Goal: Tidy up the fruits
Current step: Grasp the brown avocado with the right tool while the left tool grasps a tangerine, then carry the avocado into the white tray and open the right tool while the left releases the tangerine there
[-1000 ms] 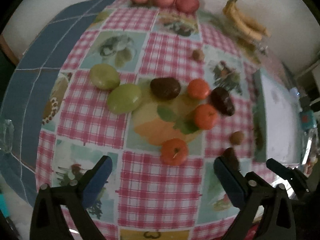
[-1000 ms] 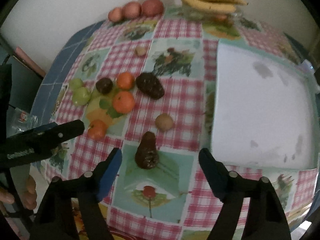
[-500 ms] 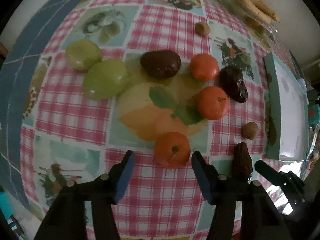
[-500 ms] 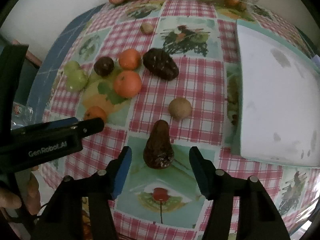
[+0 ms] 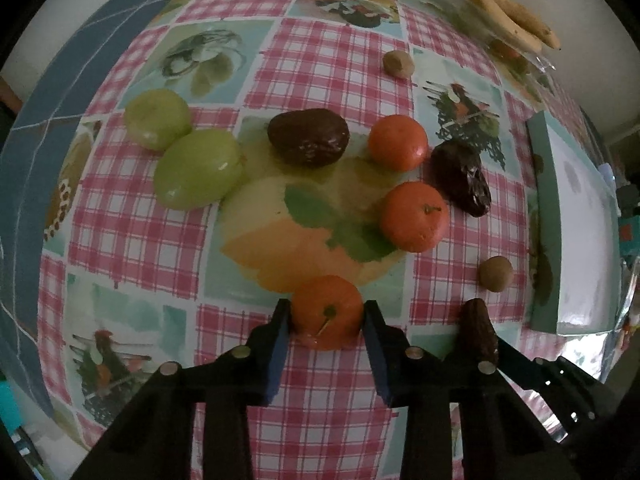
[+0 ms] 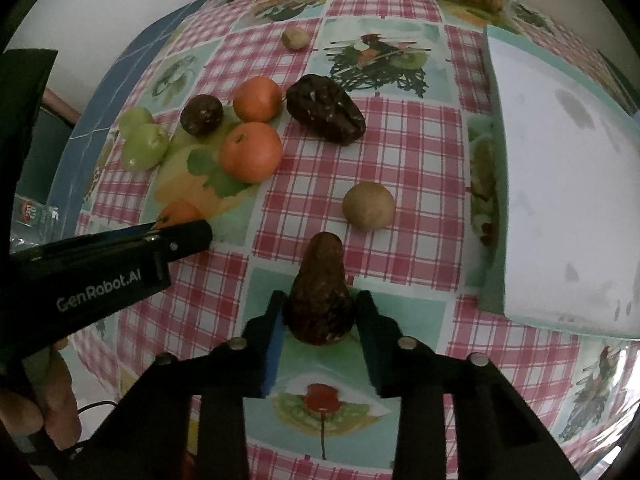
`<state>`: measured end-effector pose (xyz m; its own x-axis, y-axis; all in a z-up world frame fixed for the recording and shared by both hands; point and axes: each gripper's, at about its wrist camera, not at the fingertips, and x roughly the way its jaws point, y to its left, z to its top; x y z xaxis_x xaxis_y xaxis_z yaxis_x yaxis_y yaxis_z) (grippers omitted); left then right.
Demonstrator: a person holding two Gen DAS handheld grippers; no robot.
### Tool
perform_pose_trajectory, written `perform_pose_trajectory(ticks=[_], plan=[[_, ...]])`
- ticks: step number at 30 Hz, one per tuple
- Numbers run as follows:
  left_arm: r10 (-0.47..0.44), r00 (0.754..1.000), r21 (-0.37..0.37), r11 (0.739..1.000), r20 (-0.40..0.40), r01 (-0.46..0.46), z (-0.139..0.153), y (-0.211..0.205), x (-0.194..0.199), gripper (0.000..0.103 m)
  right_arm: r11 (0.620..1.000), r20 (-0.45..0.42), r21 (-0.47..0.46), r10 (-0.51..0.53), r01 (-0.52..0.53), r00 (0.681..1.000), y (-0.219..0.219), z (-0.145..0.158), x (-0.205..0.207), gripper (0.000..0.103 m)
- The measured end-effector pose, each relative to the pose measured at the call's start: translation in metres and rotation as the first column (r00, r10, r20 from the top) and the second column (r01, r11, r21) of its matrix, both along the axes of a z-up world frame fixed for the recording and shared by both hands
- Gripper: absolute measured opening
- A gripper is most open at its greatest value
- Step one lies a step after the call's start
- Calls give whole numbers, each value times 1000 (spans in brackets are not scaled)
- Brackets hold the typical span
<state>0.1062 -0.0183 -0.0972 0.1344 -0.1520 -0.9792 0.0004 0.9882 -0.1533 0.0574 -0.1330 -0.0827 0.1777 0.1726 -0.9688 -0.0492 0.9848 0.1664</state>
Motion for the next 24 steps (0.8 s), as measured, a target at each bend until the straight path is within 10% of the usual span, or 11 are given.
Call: perform_pose_trajectory(ticks=[24], plan=[[182,981,-148,974,65,-171,41,68,-29,37,996,123,77,-55,46,991,-12,43,-7,35]])
